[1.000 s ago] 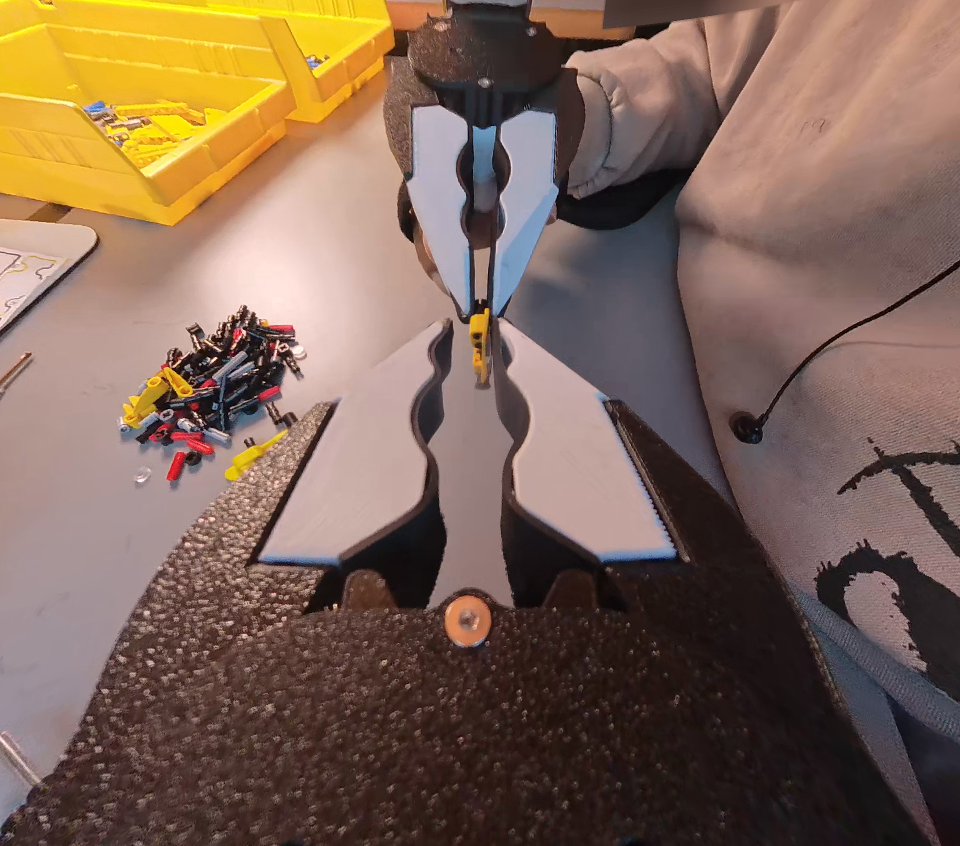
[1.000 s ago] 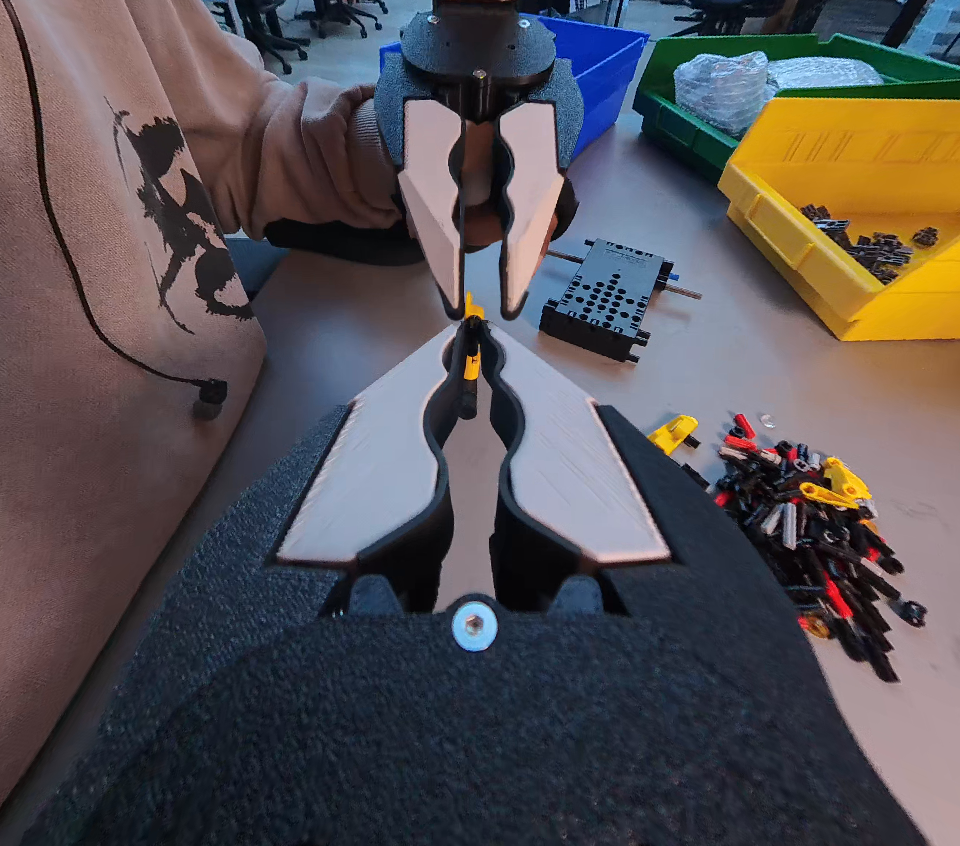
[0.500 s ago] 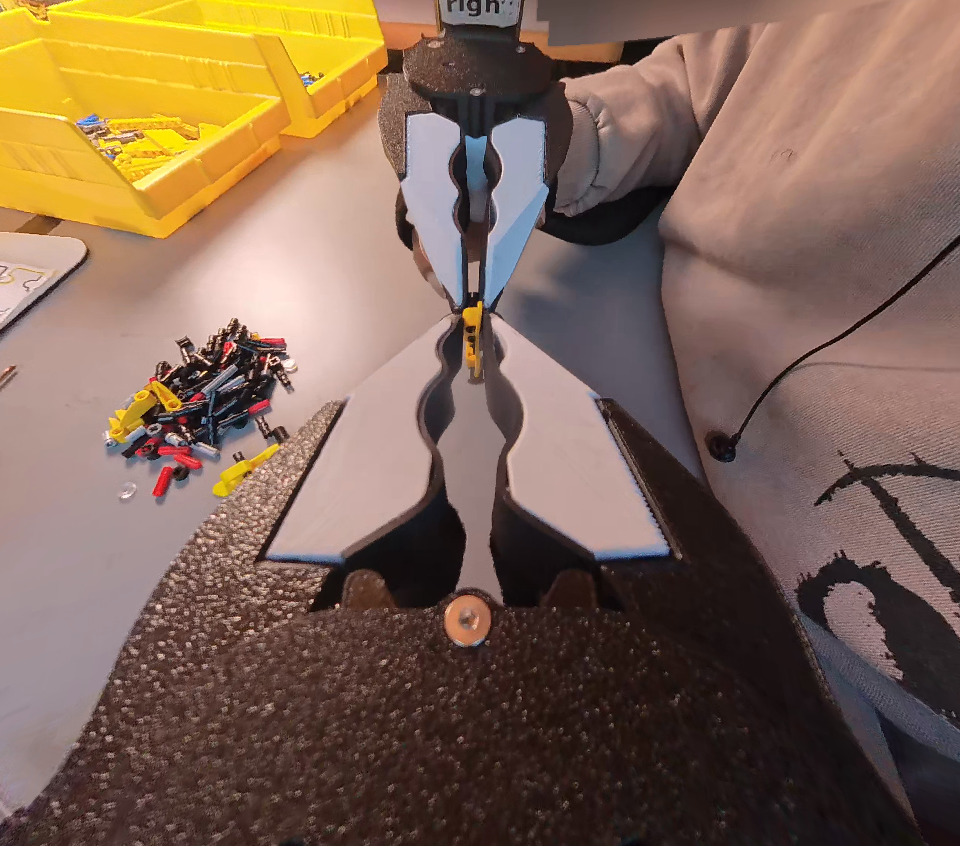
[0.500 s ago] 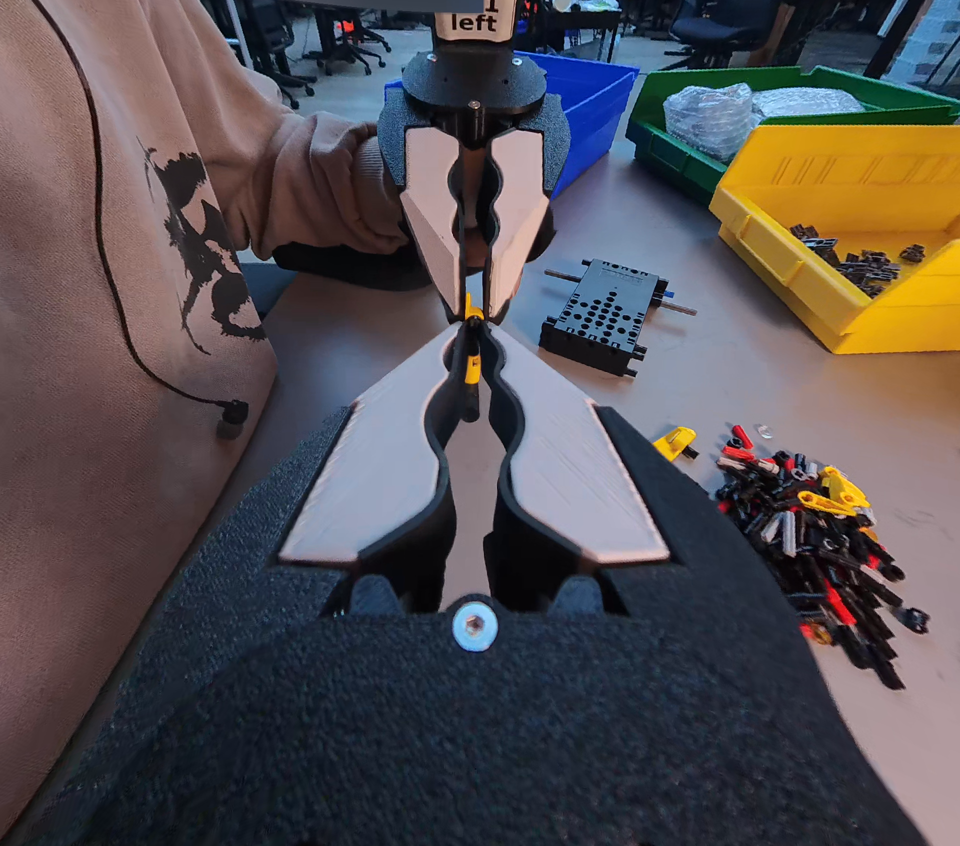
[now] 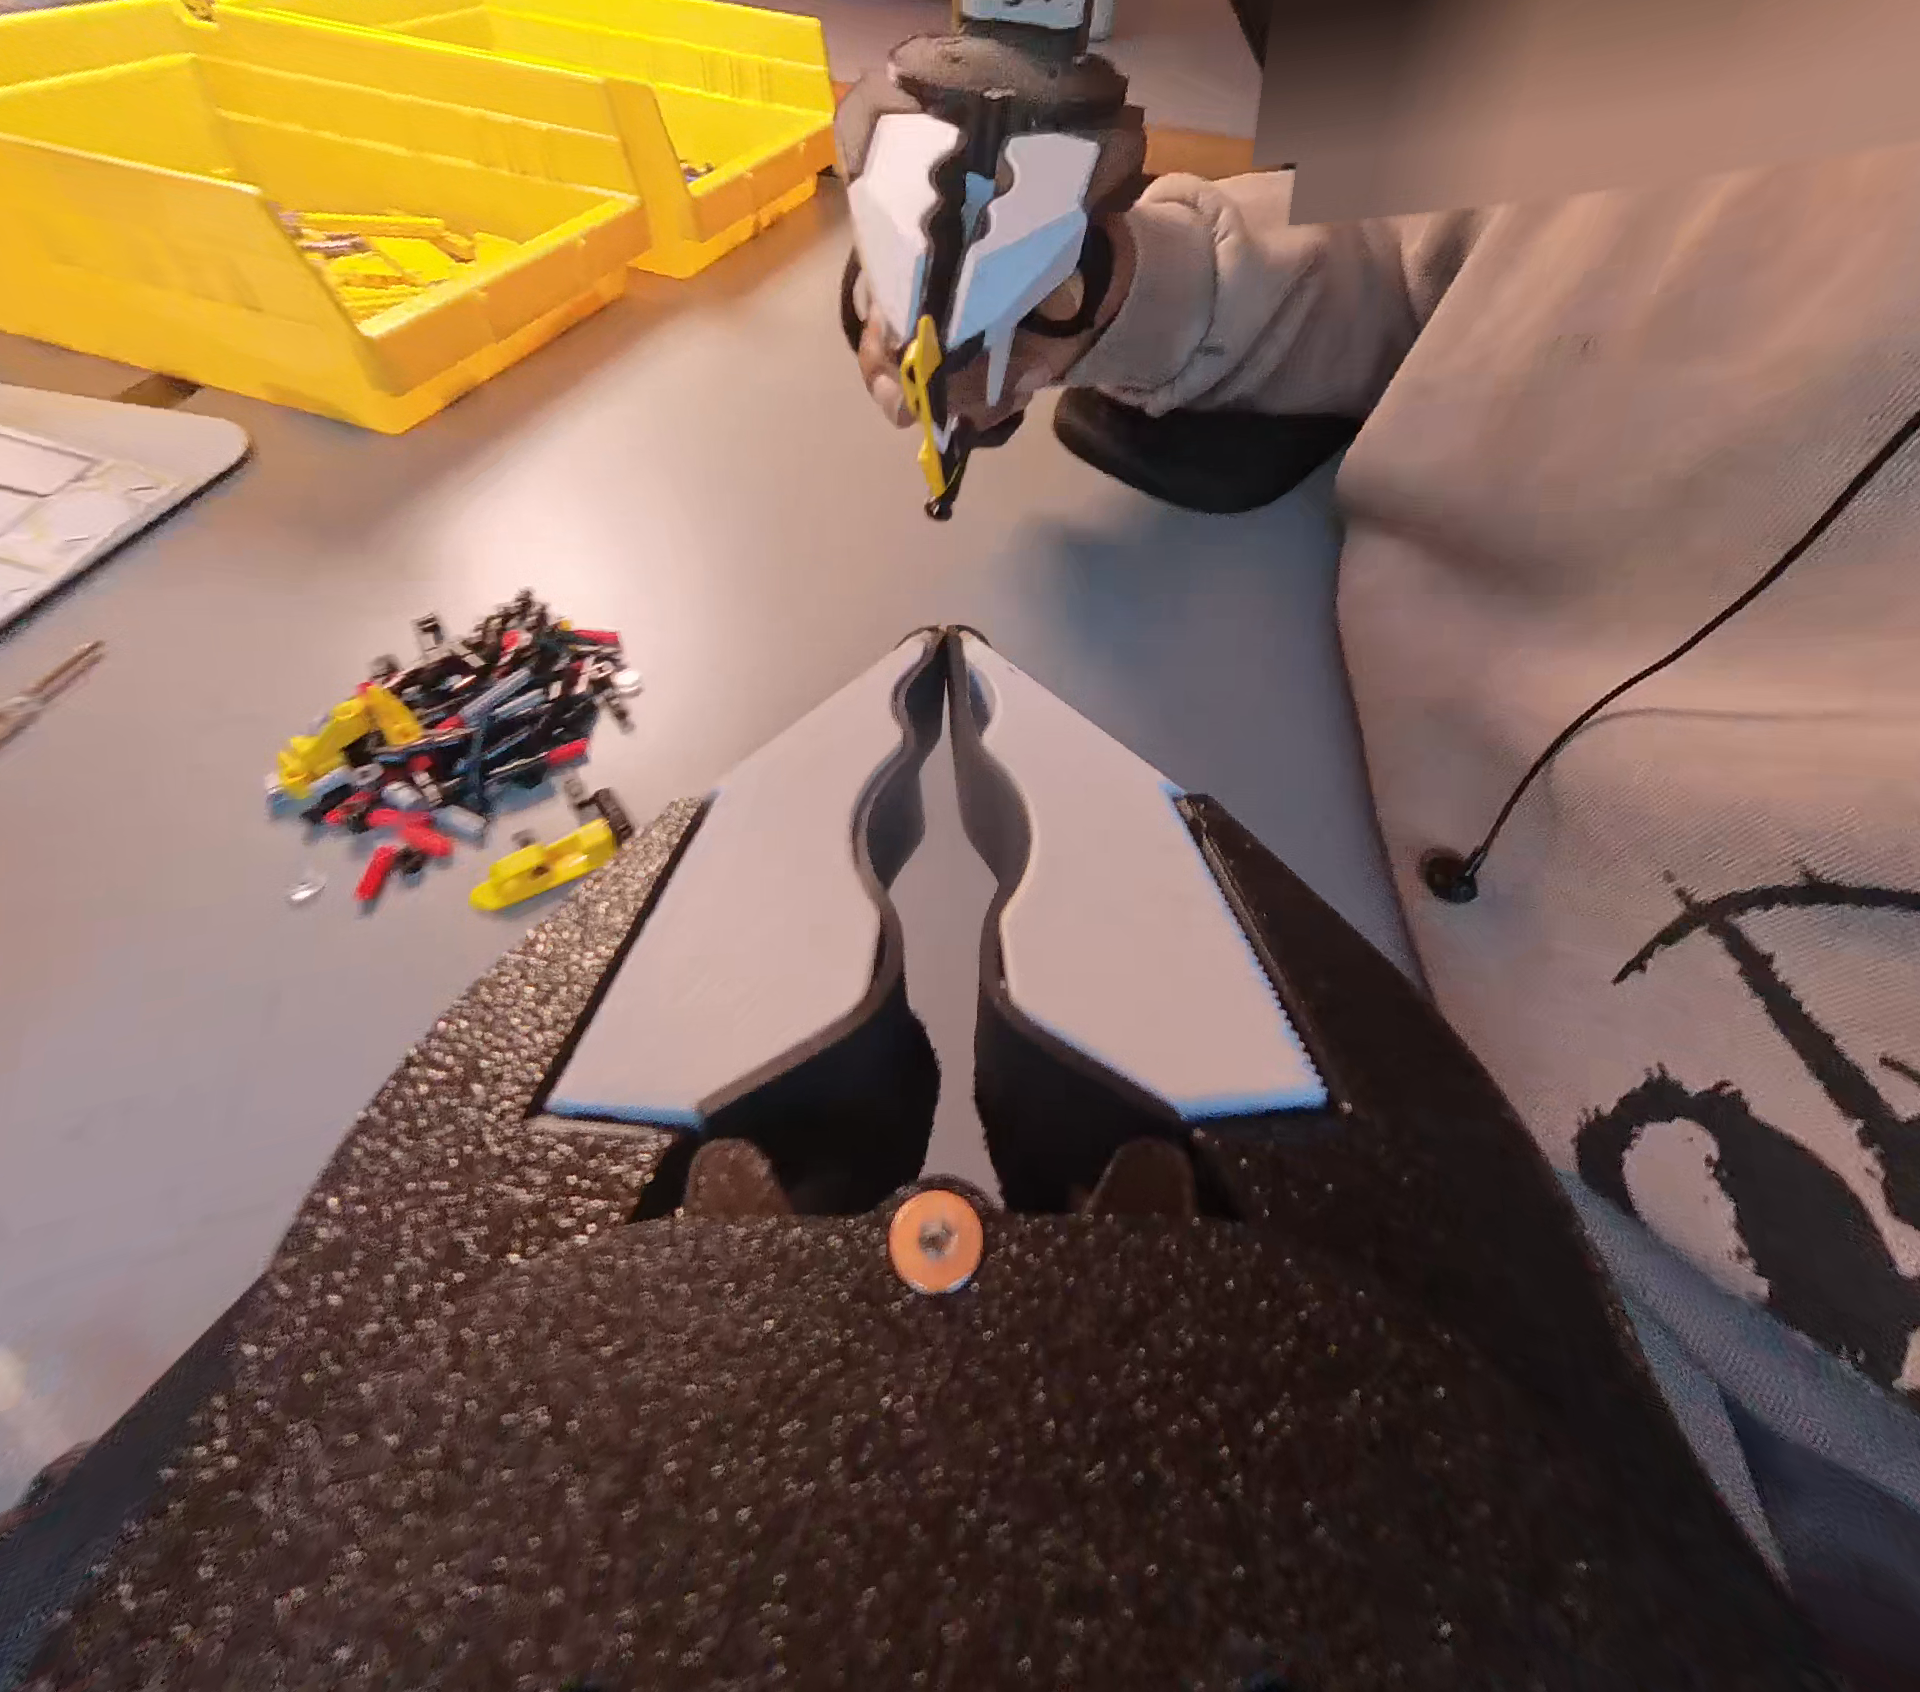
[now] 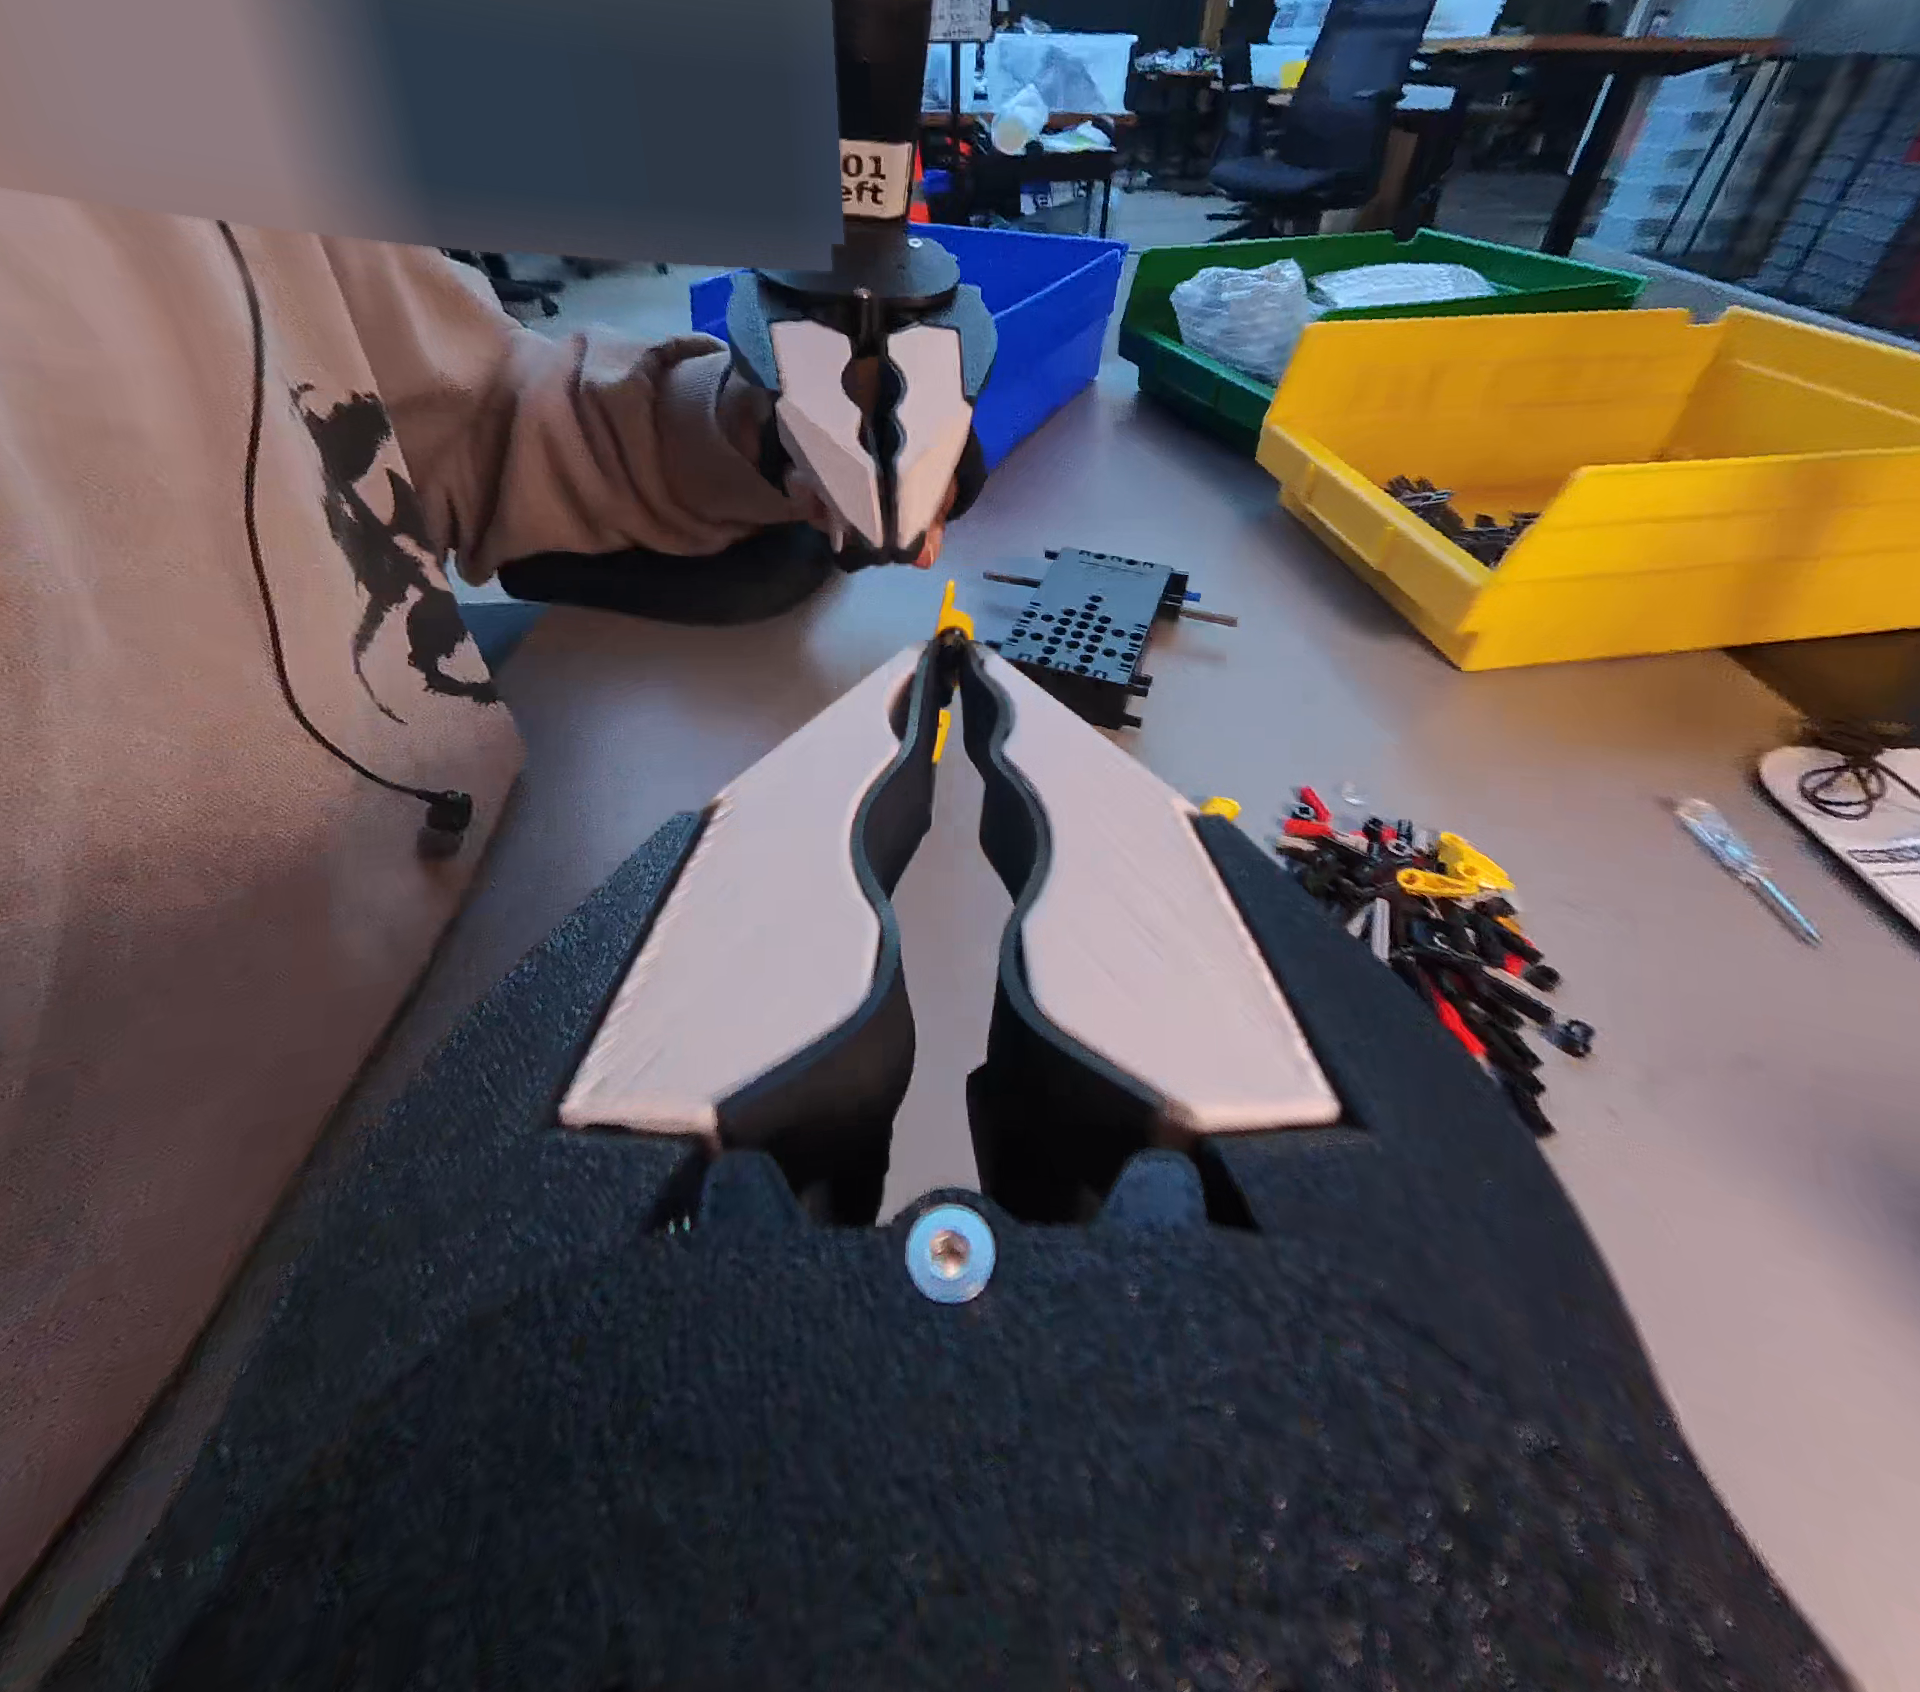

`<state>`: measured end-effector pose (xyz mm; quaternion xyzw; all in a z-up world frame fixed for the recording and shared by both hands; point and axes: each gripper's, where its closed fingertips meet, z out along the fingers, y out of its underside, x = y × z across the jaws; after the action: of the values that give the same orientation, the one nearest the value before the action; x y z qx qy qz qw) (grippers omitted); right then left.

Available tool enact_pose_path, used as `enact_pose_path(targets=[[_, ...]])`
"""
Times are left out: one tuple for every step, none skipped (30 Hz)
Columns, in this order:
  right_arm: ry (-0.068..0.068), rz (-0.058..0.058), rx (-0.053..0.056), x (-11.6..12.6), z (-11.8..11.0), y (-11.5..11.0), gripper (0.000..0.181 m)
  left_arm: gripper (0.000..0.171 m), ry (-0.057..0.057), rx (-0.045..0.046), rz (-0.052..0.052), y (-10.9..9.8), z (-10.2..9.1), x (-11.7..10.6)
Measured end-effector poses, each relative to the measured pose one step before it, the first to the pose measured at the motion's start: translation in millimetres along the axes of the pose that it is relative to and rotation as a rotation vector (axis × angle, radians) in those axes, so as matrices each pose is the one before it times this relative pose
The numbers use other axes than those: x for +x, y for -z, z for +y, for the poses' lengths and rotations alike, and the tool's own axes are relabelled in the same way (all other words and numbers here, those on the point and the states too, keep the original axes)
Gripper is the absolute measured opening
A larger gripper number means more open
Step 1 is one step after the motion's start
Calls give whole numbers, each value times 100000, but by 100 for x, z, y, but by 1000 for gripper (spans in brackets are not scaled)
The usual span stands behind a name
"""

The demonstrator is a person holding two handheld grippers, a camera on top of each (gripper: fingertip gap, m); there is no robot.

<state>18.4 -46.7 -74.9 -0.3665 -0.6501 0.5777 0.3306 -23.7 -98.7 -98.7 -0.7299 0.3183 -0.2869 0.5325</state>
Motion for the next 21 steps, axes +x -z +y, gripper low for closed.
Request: enact_pose_path(targets=[[-860,-778,1184,-246,-20,-461,2,0,3361,2127,4077,-713,-200,481],[-271,-29,-251,-53,122,-503,2,0,4038,423,3621,-429,3,185],[-22,70,-630,89,57,-338,3,0,2406,-222,355,-196,39,-194],[-438,-1004,635,-22,-201,-222,3,8,720,1890,-1664,-109,-250,-292],[-973,-725,310,0,-166,-304,3,16,1428,1897,-346,-238,-251,-59],[-668,-925,-94,-108,-26,-456,3,19,1403,236,1075,-395,-59,173],[-234,-1999,-260,-399,60,-562,3,23,38,-469,154,-501,-17,104],[-548,-1707,388,-418,-17,-573,3,27,-1038,-1776,-650,-527,80,32],[-806,-1897,-14,-400,60,-536,3,13,-1515,-2164,301,-408,106,166],[-362,-1069,32,-203,78,-393,3,6,-1062,-2534,1936,-273,163,341],[-1229,-918,246,-84,16,-127,2,6,-840,-1264,-120,16,34,2],[-1319,128,1450,140,-172,181,2,6,-285,1824,-1094,434,-322,-147],[-1754,1052,2727,349,-326,472,1,6,2490,6945,-600,876,-1009,-216],[-1640,-196,-138,150,230,356,2,6,5136,6434,1615,719,-1037,-39],[-1220,-337,2594,-187,-62,-87,1,6,-1048,201,256,6,141,117],[-1730,-999,1091,-161,78,44,1,6,-536,-42,-413,-53,139,129],[-930,-840,1063,-144,-12,51,0,6,-345,669,-57,-3,-84,151],[-1079,-874,1474,-167,-192,-5,0,6,703,1256,834,74,-231,119],[302,26,239,-8,-120,6,1,6,721,806,289,36,-140,-55],[789,209,-72,58,-98,48,0,6,232,832,273,-10,-146,4],[-594,-504,297,-60,-81,36,0,6,390,528,253,-2,-115,13]])
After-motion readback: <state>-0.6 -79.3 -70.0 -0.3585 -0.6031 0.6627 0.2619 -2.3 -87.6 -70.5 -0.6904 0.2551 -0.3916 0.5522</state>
